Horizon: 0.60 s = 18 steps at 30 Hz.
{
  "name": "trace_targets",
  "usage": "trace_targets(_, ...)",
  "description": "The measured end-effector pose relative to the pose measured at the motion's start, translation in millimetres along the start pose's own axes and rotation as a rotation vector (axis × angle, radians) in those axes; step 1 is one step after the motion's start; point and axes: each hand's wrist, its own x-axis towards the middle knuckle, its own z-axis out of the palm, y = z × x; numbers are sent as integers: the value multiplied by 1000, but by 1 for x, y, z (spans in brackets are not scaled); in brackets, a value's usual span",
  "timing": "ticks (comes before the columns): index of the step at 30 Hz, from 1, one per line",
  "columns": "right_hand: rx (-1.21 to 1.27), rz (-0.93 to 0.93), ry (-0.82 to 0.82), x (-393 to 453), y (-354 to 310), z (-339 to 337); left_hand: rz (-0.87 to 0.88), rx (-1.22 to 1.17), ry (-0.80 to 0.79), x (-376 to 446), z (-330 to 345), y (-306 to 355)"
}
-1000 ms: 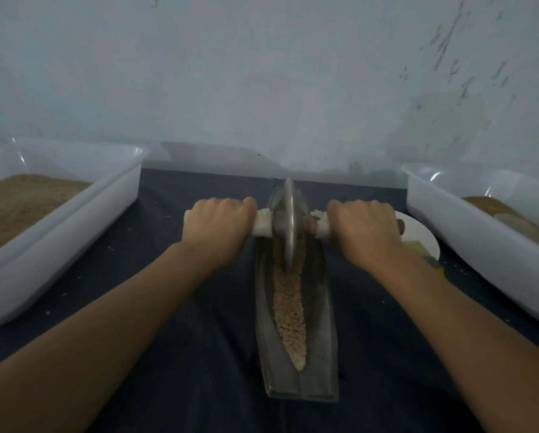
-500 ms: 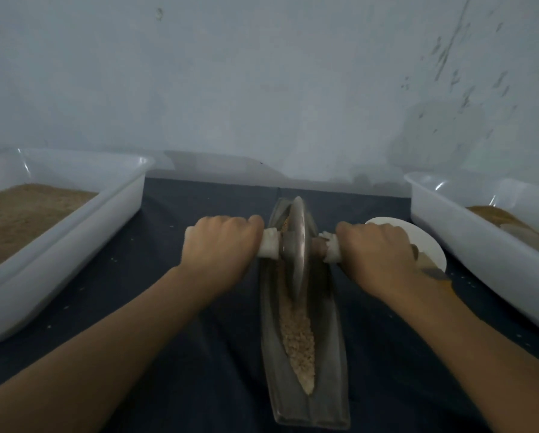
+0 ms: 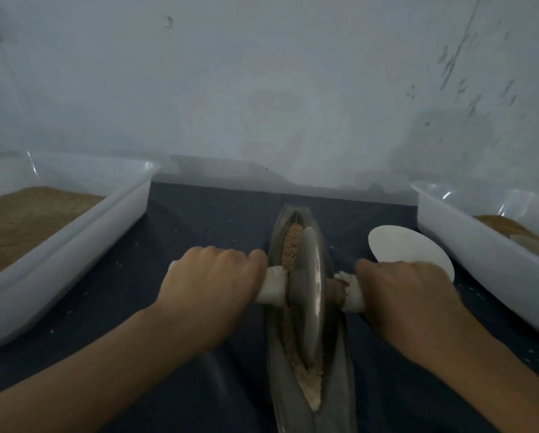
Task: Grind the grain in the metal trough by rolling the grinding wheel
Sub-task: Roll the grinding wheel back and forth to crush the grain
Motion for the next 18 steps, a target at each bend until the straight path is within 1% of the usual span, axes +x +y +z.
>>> trace_targets(5, -99, 110, 40, 58, 9, 28, -154, 35, 46, 53, 30, -8)
trace_targets(8, -140, 169, 33, 84, 13, 36, -193, 33, 49, 75, 39, -14)
trace_targets(11, -86, 152, -32, 80, 17, 34, -143, 36, 25, 76, 32, -13)
trace_targets(14, -18, 87, -59, 48, 16, 27, -66, 8, 13, 51, 20, -8)
trace_targets(17, -56, -27, -24, 13, 8, 14, 22, -15, 68, 16, 11, -4)
trace_targets(18, -88, -31, 3, 7, 7, 9, 44, 2, 80, 7, 8, -2)
